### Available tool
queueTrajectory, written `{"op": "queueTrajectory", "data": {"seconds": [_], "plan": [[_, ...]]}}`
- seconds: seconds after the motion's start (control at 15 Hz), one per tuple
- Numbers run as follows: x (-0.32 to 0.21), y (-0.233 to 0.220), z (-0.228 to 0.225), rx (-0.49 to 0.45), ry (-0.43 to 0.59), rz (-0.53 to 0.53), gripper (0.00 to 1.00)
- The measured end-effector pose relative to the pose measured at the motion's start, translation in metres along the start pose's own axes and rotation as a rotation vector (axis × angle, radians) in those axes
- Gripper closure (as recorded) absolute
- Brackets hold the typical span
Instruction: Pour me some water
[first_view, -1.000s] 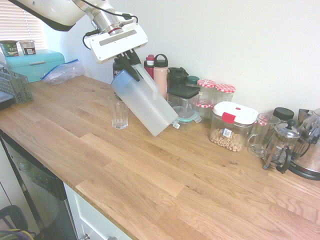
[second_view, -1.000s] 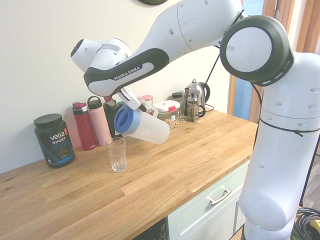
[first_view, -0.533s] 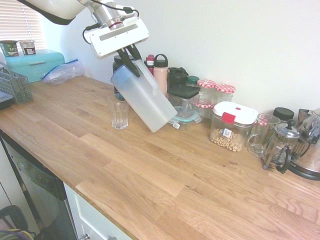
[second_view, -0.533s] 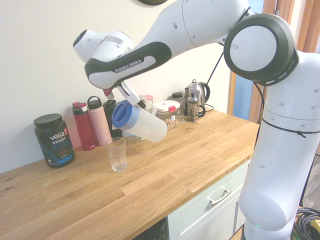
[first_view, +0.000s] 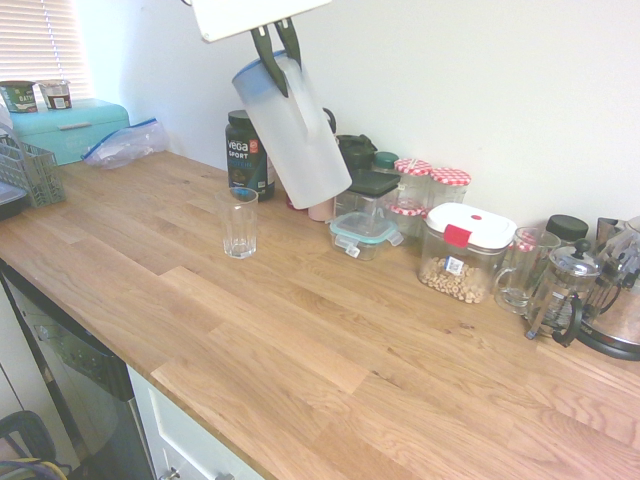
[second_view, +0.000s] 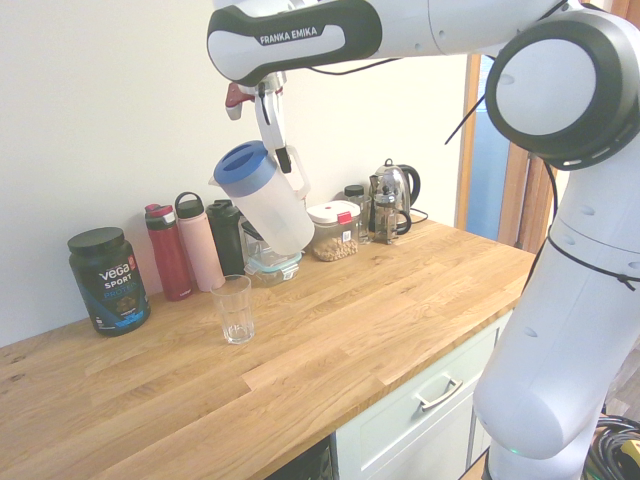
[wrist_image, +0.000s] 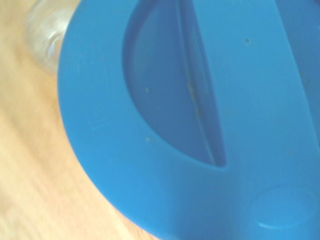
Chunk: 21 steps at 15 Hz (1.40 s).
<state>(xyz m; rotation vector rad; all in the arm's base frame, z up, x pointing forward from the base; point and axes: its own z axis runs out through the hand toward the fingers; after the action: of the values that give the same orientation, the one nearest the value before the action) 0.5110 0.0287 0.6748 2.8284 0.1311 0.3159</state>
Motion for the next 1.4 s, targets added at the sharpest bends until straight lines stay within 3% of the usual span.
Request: {"op": "queueTrajectory", "data": {"seconds": [0.27, 0.67, 1.13, 1.4], "plan": [[-0.005, 0.067, 0.044, 0.093, 0.000, 0.232, 1.00], [-0.053, 0.093, 0.088, 0.207, 0.009, 0.550, 1.00], [-0.093, 0.115, 0.123, 0.240, 0.111, 0.913, 1.00], [-0.106, 0.113, 0.152, 0.232, 0.054, 0.975, 1.00]]}}
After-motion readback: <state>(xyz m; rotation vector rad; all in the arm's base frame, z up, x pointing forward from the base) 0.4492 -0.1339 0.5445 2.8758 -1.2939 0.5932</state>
